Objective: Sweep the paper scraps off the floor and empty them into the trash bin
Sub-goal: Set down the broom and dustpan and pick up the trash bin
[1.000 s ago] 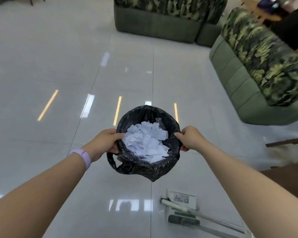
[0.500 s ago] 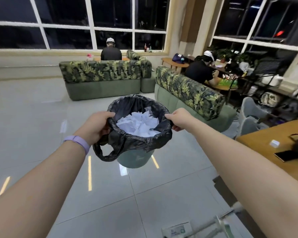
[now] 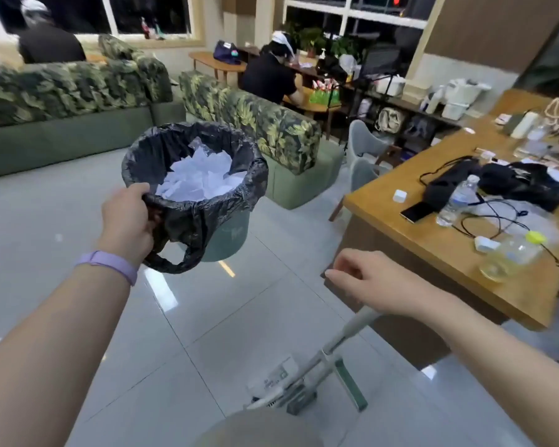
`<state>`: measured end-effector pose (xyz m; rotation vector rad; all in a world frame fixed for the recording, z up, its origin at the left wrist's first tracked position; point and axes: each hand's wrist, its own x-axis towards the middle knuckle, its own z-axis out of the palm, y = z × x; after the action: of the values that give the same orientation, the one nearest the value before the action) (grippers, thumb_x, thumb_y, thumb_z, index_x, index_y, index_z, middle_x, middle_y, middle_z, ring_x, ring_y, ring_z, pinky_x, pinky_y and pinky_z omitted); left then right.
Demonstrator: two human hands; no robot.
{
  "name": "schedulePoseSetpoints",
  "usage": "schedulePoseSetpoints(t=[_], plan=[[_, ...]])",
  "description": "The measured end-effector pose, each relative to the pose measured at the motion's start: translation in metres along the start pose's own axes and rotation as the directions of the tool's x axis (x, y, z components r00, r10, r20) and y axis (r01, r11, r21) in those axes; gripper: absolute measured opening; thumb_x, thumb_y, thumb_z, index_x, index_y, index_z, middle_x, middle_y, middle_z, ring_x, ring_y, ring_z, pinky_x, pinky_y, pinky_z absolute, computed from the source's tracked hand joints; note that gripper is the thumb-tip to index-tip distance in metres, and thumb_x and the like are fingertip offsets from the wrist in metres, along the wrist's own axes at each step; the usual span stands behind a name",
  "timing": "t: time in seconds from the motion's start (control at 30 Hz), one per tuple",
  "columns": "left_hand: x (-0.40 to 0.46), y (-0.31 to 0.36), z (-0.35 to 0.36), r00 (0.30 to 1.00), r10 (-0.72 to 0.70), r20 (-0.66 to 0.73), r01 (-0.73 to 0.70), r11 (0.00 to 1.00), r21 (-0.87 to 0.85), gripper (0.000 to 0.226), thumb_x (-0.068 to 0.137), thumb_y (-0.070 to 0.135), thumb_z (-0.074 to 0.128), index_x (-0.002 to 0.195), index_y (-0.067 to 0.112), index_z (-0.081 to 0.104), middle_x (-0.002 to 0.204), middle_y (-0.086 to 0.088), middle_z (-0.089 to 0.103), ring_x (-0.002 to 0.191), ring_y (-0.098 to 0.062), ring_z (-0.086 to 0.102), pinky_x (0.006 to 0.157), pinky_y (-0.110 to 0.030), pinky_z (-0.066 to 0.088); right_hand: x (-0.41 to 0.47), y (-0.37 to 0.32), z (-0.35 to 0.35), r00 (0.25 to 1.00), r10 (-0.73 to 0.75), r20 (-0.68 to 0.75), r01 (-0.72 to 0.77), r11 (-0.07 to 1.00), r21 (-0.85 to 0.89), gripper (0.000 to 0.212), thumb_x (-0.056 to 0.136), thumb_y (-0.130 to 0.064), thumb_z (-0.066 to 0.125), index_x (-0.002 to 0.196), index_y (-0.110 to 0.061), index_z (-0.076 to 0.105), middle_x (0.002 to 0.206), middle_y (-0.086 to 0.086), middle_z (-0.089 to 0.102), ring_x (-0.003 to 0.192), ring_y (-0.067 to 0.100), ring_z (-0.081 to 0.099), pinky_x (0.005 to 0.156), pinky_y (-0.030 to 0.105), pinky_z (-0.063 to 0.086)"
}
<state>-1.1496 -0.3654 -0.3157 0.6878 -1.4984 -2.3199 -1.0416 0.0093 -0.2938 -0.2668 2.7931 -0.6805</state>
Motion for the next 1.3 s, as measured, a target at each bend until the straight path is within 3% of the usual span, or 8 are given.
schedulePoseSetpoints(t=[0.1, 0.23, 0.4, 0.73, 0.9, 1.03, 1.2, 1.3], plan=[[0.006, -0.048, 0.035, 0.995, -0.092, 0.037, 0.089, 0.994, 0.068, 0.008, 0.077, 0.013, 0.060, 0.084, 0.018, 0.061, 0.081, -0.004, 0.059, 0.064, -0.020, 0.056, 0.066, -0.032, 0.047, -0.023, 0.068, 0.039, 0.985, 0.166, 0.042, -0.162, 0.984, -0.070, 0.040, 0.092, -0.056, 0.056, 0.072, -0.021, 0.055, 0.069, -0.003, 0.060, 0.061, 0.014, 0.055, 0.057, 0.031, 0.045], [0.012, -0.114, 0.074, 0.972, -0.235, 0.016, 0.229, 0.959, 0.167, 0.010, 0.090, 0.013, 0.058, 0.081, 0.016, 0.056, 0.072, 0.001, 0.057, 0.045, -0.011, 0.052, 0.046, -0.018, 0.043, -0.044, 0.104, 0.074, 0.975, 0.223, -0.001, -0.213, 0.931, -0.295, 0.052, 0.091, -0.063, 0.048, 0.064, -0.018, 0.050, 0.061, -0.005, 0.055, 0.059, 0.010, 0.051, 0.058, 0.033, 0.047], [0.013, -0.170, 0.095, 0.931, -0.366, 0.010, 0.352, 0.903, 0.245, 0.016, 0.085, 0.014, 0.062, 0.100, 0.011, 0.067, 0.090, -0.006, 0.071, 0.064, -0.021, 0.068, 0.065, -0.030, 0.058, -0.038, 0.135, 0.124, 0.877, 0.454, 0.157, -0.369, 0.846, -0.385, 0.050, 0.089, -0.066, 0.049, 0.087, -0.016, 0.054, 0.085, 0.001, 0.055, 0.077, 0.024, 0.055, 0.064, 0.033, 0.042], [0.012, -0.237, 0.100, 0.882, -0.470, 0.030, 0.419, 0.812, 0.407, 0.009, 0.091, 0.013, 0.057, 0.082, 0.014, 0.060, 0.068, 0.001, 0.063, 0.046, -0.012, 0.056, 0.044, -0.016, 0.042, 0.007, 0.184, 0.237, 0.671, 0.660, 0.338, -0.671, 0.735, -0.103, 0.055, 0.080, -0.059, 0.066, 0.111, -0.016, 0.048, 0.095, 0.001, 0.051, 0.088, 0.023, 0.056, 0.068, 0.031, 0.042], [0.017, -0.246, 0.091, 0.846, -0.525, 0.091, 0.415, 0.756, 0.506, 0.010, 0.090, 0.012, 0.057, 0.081, 0.013, 0.054, 0.066, -0.001, 0.056, 0.042, -0.013, 0.050, 0.044, -0.018, 0.041, 0.015, 0.178, 0.273, 0.536, 0.742, 0.402, -0.844, 0.457, 0.282, 0.017, 0.083, -0.027, 0.062, 0.079, -0.013, 0.053, 0.068, 0.007, 0.064, 0.061, 0.025, 0.062, 0.061, 0.028, 0.046], [0.036, -0.254, 0.093, 0.776, -0.586, 0.234, 0.356, 0.713, 0.603, 0.004, 0.089, 0.015, 0.058, 0.091, 0.013, 0.061, 0.078, -0.002, 0.064, 0.060, -0.016, 0.060, 0.056, -0.025, 0.050, -0.009, 0.160, 0.269, 0.419, 0.863, 0.283, -0.865, 0.286, 0.411, 0.028, 0.087, -0.033, 0.058, 0.070, -0.017, 0.043, 0.065, 0.001, 0.050, 0.055, 0.020, 0.049, 0.055, 0.026, 0.036], [0.012, -0.281, 0.123, 0.620, -0.661, 0.423, 0.178, 0.643, 0.745, 0.014, 0.098, 0.019, 0.052, 0.084, 0.022, 0.054, 0.084, 0.001, 0.059, 0.069, -0.011, 0.058, 0.063, -0.024, 0.049, -0.076, 0.137, 0.263, 0.077, 0.951, 0.301, -0.640, -0.184, 0.746, 0.021, 0.089, -0.023, 0.059, 0.079, -0.009, 0.048, 0.065, 0.010, 0.050, 0.049, 0.020, 0.044, 0.048, 0.026, 0.035], [-0.033, -0.296, 0.141, 0.478, -0.728, 0.491, 0.134, 0.613, 0.779, 0.008, 0.095, 0.018, 0.053, 0.087, 0.019, 0.056, 0.085, -0.001, 0.059, 0.066, -0.012, 0.058, 0.059, -0.024, 0.049, -0.128, 0.112, 0.268, -0.086, 0.933, 0.349, -0.412, -0.352, 0.840, 0.013, 0.090, -0.016, 0.059, 0.085, -0.008, 0.050, 0.063, 0.009, 0.048, 0.046, 0.018, 0.040, 0.045, 0.022, 0.033]])
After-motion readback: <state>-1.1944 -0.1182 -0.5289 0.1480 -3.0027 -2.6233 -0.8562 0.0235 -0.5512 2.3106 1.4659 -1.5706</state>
